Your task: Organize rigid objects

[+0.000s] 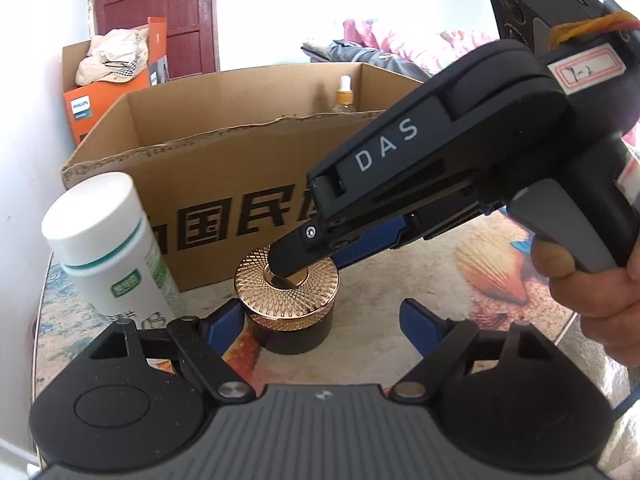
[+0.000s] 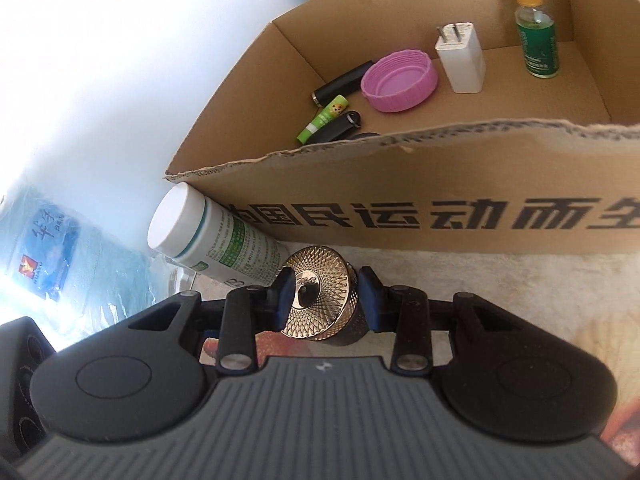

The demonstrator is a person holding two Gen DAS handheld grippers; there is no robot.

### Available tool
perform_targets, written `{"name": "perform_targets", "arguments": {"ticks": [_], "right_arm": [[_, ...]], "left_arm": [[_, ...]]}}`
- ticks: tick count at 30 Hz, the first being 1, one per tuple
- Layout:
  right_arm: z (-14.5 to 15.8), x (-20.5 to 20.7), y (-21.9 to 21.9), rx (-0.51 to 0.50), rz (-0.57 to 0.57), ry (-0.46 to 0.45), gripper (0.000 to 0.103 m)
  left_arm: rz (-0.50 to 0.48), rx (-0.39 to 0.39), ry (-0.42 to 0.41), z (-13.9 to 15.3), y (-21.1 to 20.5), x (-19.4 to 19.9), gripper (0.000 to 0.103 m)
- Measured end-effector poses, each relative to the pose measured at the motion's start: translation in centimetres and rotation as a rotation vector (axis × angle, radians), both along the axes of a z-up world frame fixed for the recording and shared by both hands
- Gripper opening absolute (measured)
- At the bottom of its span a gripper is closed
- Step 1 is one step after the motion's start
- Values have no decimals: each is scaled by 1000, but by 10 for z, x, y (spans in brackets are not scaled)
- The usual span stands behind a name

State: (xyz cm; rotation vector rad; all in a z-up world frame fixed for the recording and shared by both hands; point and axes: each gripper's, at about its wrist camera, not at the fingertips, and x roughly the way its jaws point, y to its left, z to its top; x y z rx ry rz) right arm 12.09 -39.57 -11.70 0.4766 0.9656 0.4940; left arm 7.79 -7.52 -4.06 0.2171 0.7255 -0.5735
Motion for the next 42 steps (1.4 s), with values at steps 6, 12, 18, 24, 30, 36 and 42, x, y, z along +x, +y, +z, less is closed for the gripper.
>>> {"name": "perform_targets", "arguments": {"ticks": [6,12,18,24,30,36,42], "right_arm": [[-3,-25,-33,1,-70,11,34],[-8,-43,-60,21,-117,16,34],[-16,-43,-71,65,-152,35,34],[-17,-40,-64,85,-142,40,34],[-18,-43,-62,101,-141,65,34],[-18,-52,-60,97,-130,74,34],[-18,-53,-58,85,-132,64,34]], "left_arm": [[-87,-17,13,1,-26,-17,85],[-117,-4,9,0,-43,-26,82],[-76,97,-13,-7,-56,-14,69],[-32,97,35,-7,-59,-7,57],[-5,110,68,-1,-57,-9,57],[24,90,113,3,-49,-14,57],[29,88,113,2,-51,-15,57]]}}
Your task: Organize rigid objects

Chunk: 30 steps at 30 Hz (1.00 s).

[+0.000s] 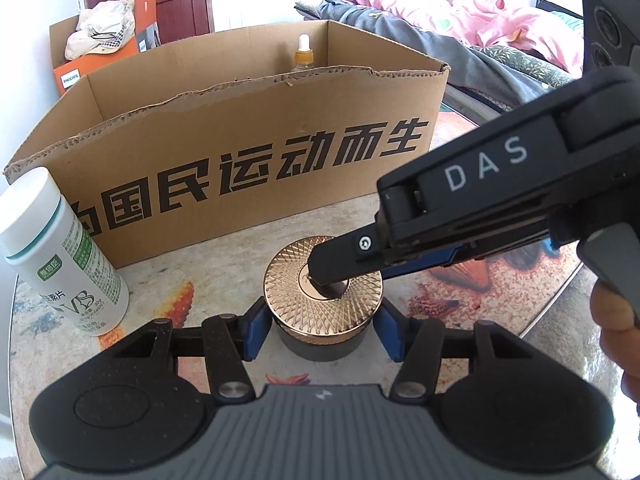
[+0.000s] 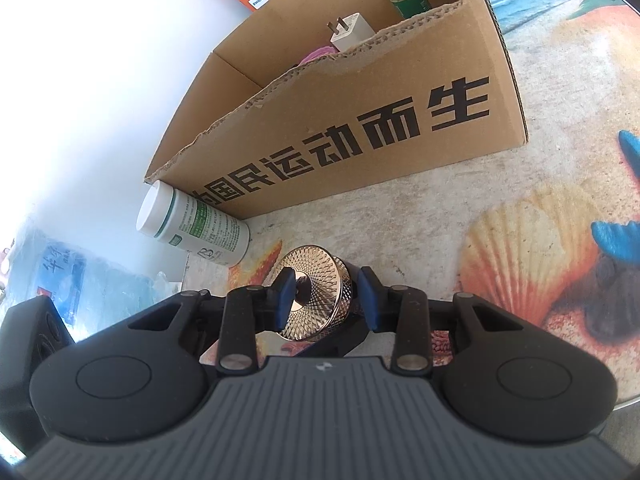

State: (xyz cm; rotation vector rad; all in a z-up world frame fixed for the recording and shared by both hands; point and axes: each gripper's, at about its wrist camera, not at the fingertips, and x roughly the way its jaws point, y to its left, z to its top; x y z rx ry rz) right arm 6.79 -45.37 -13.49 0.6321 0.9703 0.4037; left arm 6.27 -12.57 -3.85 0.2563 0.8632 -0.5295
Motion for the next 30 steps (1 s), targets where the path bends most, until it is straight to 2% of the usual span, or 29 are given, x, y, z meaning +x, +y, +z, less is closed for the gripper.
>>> {"name": "perform_targets", "arguments": {"ticks": [24,27,29,30], "right_arm": [[-6,4,0,30,-1,26,46],[-8,4,-3,34,-7,33,51],[-10,3,-4,34,-18,37,55],[-11,3,-6,35,-29,41,59]], "left_arm": [[20,-2,18,-6,-7,13,57],[23,-5,26,-9,-8,15,57],[24,-15,25,-11,-7,15,62],[19,-21,24,-12,-7,14,68]]}}
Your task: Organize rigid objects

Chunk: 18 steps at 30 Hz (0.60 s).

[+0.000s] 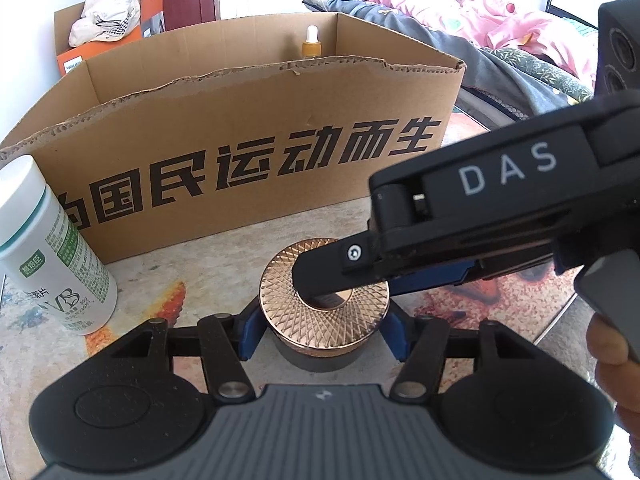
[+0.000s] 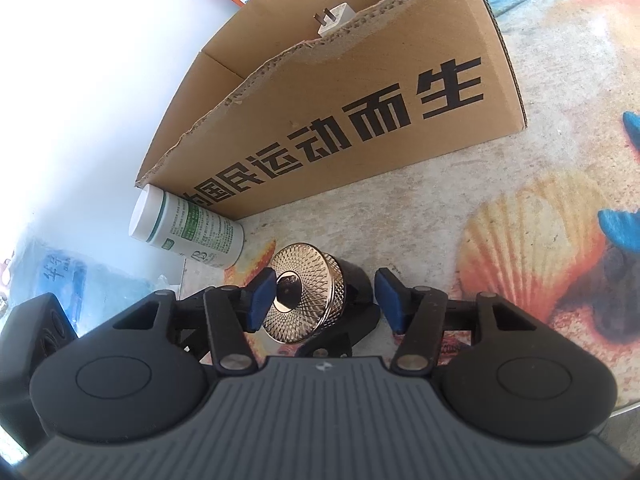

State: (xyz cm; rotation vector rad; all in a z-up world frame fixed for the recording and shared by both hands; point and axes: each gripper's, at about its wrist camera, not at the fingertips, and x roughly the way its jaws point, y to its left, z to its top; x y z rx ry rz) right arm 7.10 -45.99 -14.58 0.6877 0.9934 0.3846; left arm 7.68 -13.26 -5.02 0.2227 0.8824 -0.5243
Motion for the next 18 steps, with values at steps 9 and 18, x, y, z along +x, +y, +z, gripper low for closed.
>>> {"name": "perform_targets", "arguments": {"ticks": [9,18], "right_arm": [[-11,-1,-18,129,-74,-3,91],[-9,-3,-12,116,-63,-27,101]], "left_arm": [[-32,-104,-12,-11,17,-3,98],[-35,-240,-28,-20,42,-10,103]]}}
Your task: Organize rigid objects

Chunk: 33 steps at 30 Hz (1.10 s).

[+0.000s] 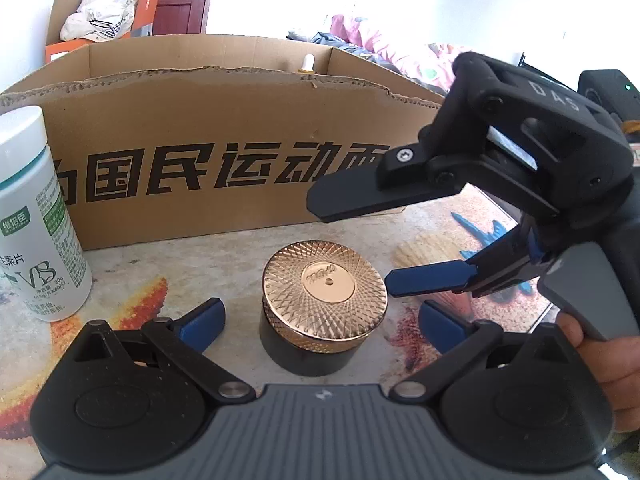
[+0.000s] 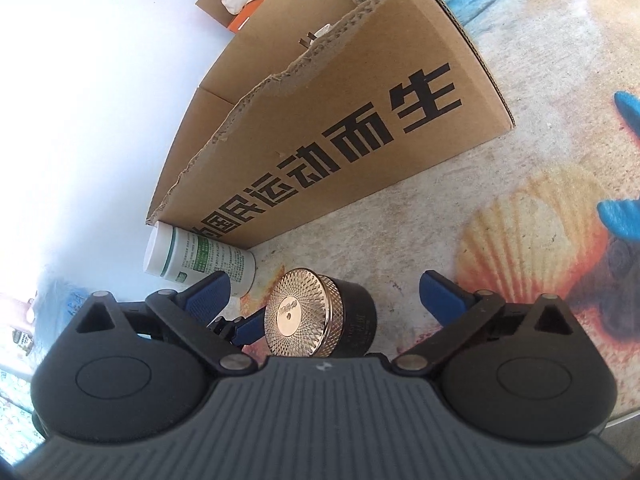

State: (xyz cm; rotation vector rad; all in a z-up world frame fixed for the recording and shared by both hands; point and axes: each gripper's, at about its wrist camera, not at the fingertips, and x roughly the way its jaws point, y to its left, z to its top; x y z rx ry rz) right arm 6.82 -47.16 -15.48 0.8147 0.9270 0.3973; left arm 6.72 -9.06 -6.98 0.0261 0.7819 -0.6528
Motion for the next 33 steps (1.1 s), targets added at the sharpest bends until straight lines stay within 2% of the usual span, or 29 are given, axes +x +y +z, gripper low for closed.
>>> {"name": "perform_targets", "arguments": {"ticks": [5,10,15,19,26,33], "right_arm": [[-2,-1,-1,19,-7,-12,101],[-6,-5,-8,49,-11,-32,101],[-8,-8,-10,62,-11,-48,101],[-7,-10,-5,29,-4,-67,101],[-5,-14,7,-39,0,-102,101],[0,-22,17,-137,-17,-147,101]], "left_arm": [[38,-69,23,-2,13,0,103],[23,-27,37,-4,7,1,103],[36,-69,71,1,8,14,103],[37,-100,96,2,10,17,103],[-18,-27,56,1,0,12,103],[-21,-53,72,2,4,15,103]]}}
